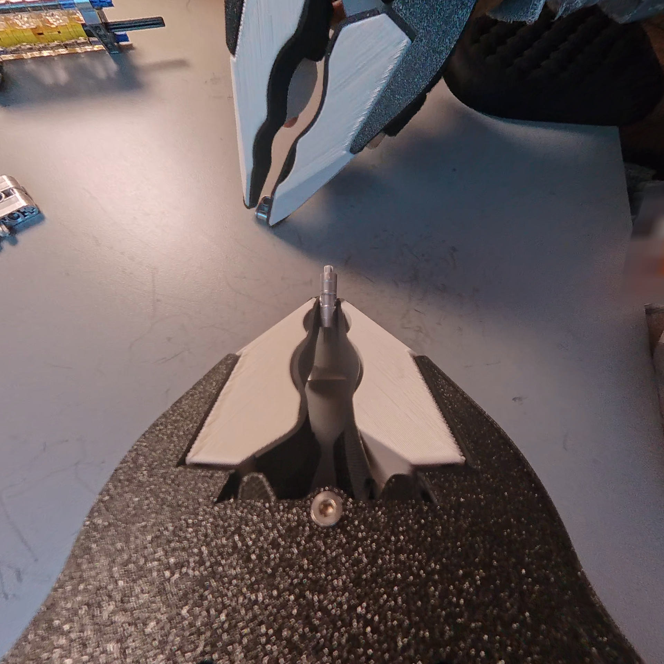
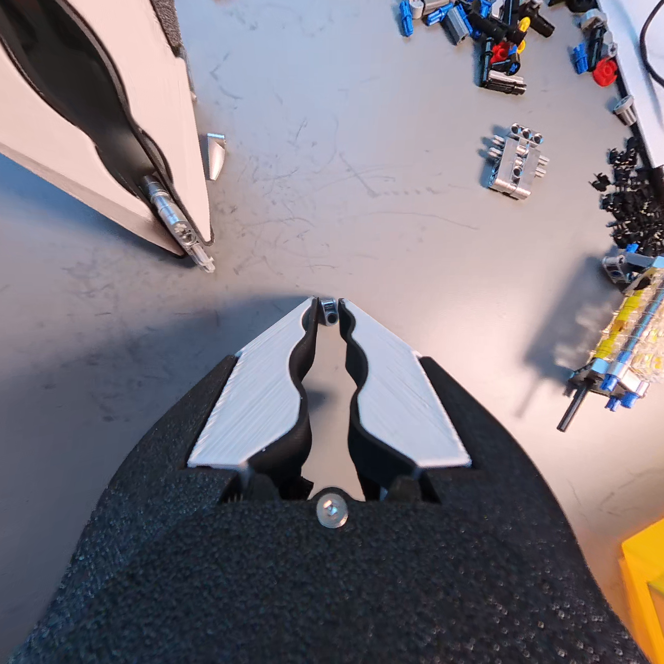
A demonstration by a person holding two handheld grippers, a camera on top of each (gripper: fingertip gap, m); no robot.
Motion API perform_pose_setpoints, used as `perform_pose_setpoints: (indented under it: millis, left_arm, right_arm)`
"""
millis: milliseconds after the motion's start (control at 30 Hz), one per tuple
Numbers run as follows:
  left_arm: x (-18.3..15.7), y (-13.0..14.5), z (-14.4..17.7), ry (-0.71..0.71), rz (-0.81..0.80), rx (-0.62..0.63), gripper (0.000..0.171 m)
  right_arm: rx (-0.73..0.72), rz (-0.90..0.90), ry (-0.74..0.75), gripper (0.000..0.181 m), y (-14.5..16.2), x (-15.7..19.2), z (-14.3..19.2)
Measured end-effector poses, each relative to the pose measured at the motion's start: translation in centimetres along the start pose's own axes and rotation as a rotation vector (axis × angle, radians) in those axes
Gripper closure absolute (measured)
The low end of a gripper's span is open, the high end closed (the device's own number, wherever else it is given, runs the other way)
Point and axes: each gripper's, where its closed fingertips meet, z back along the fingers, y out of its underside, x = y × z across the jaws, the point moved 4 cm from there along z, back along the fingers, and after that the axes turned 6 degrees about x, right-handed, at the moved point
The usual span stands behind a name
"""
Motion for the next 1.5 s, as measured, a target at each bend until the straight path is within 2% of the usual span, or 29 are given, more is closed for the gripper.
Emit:
perform_pose_setpoints:
  millis: [133, 233, 400, 567, 767, 1033, 1500]
  left_arm:
    - [0.0, 0.0, 0.0, 0.005, 0.005, -0.002, 0.166]
    - [0.0, 0.0, 0.0, 0.005, 0.005, -0.002, 0.166]
    - [0.0, 0.0, 0.0, 0.006, 0.005, -0.004, 0.166]
    - [0.0, 0.0, 0.0, 0.009, 0.007, -0.005, 0.166]
    - [-0.1, 0.0, -0.1, 0.01, -0.002, -0.002, 0.166]
    - [-0.1, 0.0, -0.1, 0.014, 0.003, -0.004, 0.166]
    - [-0.2, 0.0, 0.0, 0.015, -0.001, -0.001, 0.166]
  right_arm:
    - [0.035, 0.044, -0.032, 0.16, 0.5, -0.4, 0.7]
    - [0.051, 0.062, -0.093, 0.16, 1.1, -0.4, 0.6]
    - [-0.024, 0.049, -0.17, 0.161, 0.8, 0.0, 0.2]
    - [-0.023, 0.054, -0.221, 0.164, 1.3, 1.2, 1.0]
    - [-0.029, 0.059, -0.17, 0.164, 1.4, 0.2, 1.3]
    - [-0.007, -0.061, -0.181, 0.162, 0.7, 0.6, 0.4]
    - [0.019, -0.033, -0.141, 0.163, 0.5, 0.6, 0.1]
